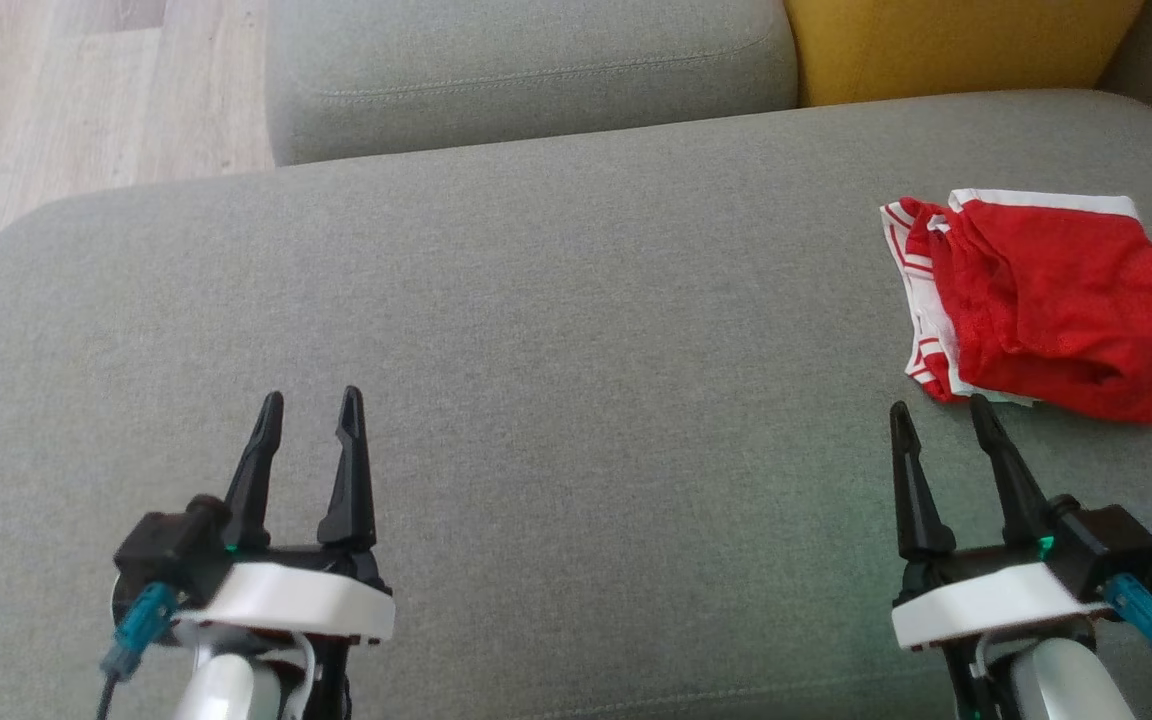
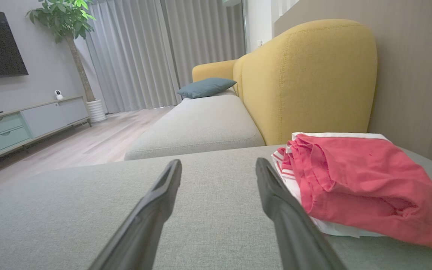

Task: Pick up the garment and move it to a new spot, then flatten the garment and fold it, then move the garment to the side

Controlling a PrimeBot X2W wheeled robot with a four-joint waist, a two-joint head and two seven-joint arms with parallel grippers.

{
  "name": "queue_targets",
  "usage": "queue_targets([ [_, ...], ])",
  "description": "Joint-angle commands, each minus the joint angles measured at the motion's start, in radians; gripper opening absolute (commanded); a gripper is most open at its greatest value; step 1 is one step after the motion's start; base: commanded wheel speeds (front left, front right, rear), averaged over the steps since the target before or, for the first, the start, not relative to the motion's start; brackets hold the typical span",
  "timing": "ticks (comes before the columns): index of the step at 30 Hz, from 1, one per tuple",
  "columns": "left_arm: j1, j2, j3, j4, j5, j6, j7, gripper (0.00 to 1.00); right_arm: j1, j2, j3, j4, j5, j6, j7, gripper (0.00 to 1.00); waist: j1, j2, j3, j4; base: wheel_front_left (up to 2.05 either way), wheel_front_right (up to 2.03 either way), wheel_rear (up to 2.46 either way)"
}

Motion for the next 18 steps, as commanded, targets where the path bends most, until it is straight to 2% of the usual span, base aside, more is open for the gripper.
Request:
queue_targets([
  [1,-0.018,0.007,0.038,-0.040,-0.023,-0.009,-0.006,1.00,-0.037,-0.002,0.030,-0.040,0.004,0.007,-0.011,1.00,0.0000,-0.0001,0.001,0.001,0.00,0.00,0.00],
  [8,-0.010,0.007,0.048,-0.034,-0.038,-0.033,-0.006,1.00,-0.040,-0.002,0.035,-0.039,0.005,0.007,-0.011,1.00,0.0000,-0.0001,0.003,0.005,0.00,0.00,0.00],
  [15,-0.009,0.007,0.062,-0.048,-0.059,-0.039,-0.006,1.00,-0.044,-0.002,0.038,-0.042,0.011,0.007,-0.011,1.00,0.0000,-0.0001,0.005,0.006,0.00,0.00,0.00],
  [16,0.026,0.000,0.028,-0.010,-0.056,-0.035,0.000,0.00,-0.001,0.000,0.011,-0.002,0.009,0.000,0.000,0.00,0.0000,-0.0001,0.006,0.006,0.00,0.00,0.00],
  [18,0.035,-0.002,0.028,0.020,-0.059,-0.034,0.001,0.00,0.005,0.001,0.013,0.027,0.010,0.000,0.002,0.00,0.0000,-0.0001,0.006,0.007,0.00,0.00,0.00],
])
